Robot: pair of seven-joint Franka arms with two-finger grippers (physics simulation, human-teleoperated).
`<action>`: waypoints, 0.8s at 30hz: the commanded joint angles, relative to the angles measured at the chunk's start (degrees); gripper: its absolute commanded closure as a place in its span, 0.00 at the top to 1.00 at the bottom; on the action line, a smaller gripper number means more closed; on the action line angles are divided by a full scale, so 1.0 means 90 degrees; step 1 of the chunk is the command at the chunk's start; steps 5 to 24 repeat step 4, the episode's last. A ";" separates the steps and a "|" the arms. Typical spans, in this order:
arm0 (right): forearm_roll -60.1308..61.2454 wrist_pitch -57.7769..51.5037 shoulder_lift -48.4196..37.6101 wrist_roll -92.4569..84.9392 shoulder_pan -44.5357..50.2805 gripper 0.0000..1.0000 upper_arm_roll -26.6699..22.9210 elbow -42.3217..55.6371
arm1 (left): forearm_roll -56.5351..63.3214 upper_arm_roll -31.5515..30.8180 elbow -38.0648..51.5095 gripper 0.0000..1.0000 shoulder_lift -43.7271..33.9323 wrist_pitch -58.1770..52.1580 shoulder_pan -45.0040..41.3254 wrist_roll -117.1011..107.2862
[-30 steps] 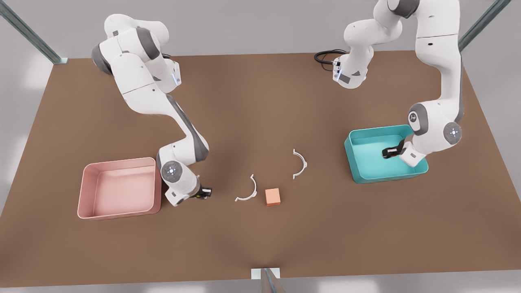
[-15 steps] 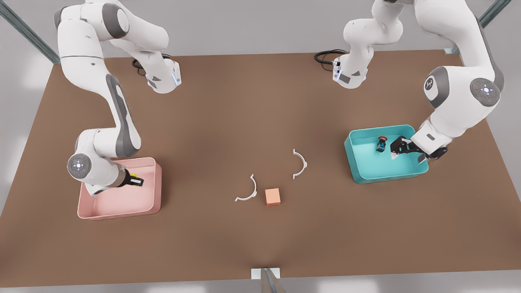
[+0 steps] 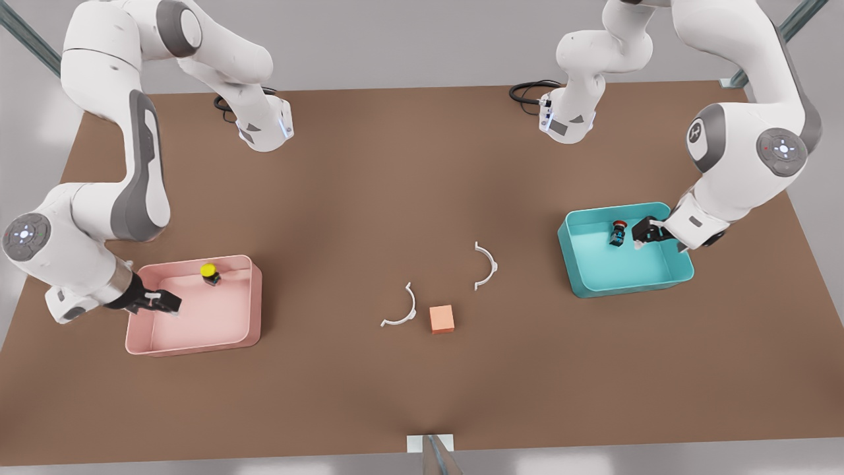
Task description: Place the red button in the blue storage box with the left arm, and place the yellow button in the pink storage box with the right arm
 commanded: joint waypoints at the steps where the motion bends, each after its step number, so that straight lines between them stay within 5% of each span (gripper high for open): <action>1: 0.0019 -0.1233 -0.0566 -0.0675 0.0027 1.00 0.0151 0.0123 | 0.0009 0.0000 0.0012 1.00 -0.0006 -0.0061 0.0019 -0.0413; 4: -0.0293 -0.1683 -0.0625 0.0204 0.0876 1.00 -0.0425 -0.0112 | 0.0009 0.0000 0.0012 1.00 -0.0006 -0.0061 0.0009 -0.0413; 24: -0.0293 -0.1683 -0.0625 0.0204 0.0876 1.00 -0.0425 -0.0112 | 0.0009 0.0000 0.0012 1.00 -0.0006 -0.0061 0.0009 -0.0413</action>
